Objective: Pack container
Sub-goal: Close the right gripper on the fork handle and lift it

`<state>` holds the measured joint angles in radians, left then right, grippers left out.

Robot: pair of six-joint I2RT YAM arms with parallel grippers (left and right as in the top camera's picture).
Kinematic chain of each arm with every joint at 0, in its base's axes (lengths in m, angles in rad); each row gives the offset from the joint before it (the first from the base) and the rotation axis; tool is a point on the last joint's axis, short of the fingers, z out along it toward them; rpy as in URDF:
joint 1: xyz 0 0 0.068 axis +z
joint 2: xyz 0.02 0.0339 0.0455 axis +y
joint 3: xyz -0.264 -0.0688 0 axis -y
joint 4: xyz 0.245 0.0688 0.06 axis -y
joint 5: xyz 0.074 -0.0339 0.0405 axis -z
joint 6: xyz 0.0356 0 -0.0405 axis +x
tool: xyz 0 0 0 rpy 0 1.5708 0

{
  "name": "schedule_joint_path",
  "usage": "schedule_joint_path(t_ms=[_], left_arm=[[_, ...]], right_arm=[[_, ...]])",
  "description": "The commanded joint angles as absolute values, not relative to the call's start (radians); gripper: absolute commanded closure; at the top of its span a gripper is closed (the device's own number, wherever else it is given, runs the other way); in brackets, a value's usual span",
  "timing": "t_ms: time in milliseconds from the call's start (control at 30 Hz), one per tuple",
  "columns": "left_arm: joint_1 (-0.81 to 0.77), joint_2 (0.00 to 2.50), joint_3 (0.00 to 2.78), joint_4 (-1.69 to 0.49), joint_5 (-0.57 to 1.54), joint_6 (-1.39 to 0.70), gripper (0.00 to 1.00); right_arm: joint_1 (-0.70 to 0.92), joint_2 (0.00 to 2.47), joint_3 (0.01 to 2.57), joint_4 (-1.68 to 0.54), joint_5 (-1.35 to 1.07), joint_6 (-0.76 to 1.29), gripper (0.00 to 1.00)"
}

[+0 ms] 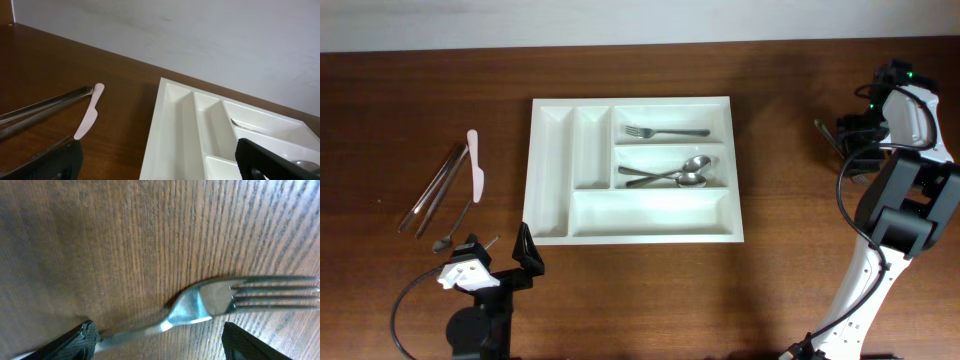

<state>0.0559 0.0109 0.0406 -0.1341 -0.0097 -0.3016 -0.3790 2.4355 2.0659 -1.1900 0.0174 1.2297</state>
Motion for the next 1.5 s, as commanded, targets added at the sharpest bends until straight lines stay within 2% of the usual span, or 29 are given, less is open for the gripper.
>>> schedule_joint_path(t_ms=[0, 233, 300, 400, 533, 933, 1167, 1467], left_arm=[[0.062, 0.005, 0.033, -0.132, 0.004, -0.282, 0.01], [0.062, 0.005, 0.033, -0.132, 0.005, -0.282, 0.01], [0.062, 0.005, 0.033, -0.132, 0.004, -0.282, 0.01], [0.062, 0.005, 0.033, -0.132, 0.004, -0.282, 0.01], [0.062, 0.005, 0.033, -0.132, 0.004, -0.282, 0.01], [0.062, 0.005, 0.033, -0.132, 0.004, -0.282, 0.01], [0.062, 0.005, 0.033, -0.132, 0.004, -0.282, 0.01], [0.062, 0.005, 0.033, -0.132, 0.004, -0.282, 0.01]], right_arm=[[-0.387, 2.431, 2.025, -1.188, 0.035, 1.238, 0.19], [-0.387, 2.431, 1.975, -1.19, 0.054, 1.147, 0.2], [-0.387, 2.431, 1.966, -1.19, 0.074, 1.102, 0.25], [-0.387, 2.431, 1.961, -1.189, 0.127, 1.016, 0.39], [-0.387, 2.431, 1.961, -1.188, 0.174, 0.918, 0.46], [-0.373, 2.431, 1.962, -1.2, 0.112, 0.867, 0.45], [-0.315, 2.431, 1.962, -1.202, 0.078, 0.867, 0.34], [-0.216, 2.431, 1.962, -1.187, 0.079, 0.864, 0.3]])
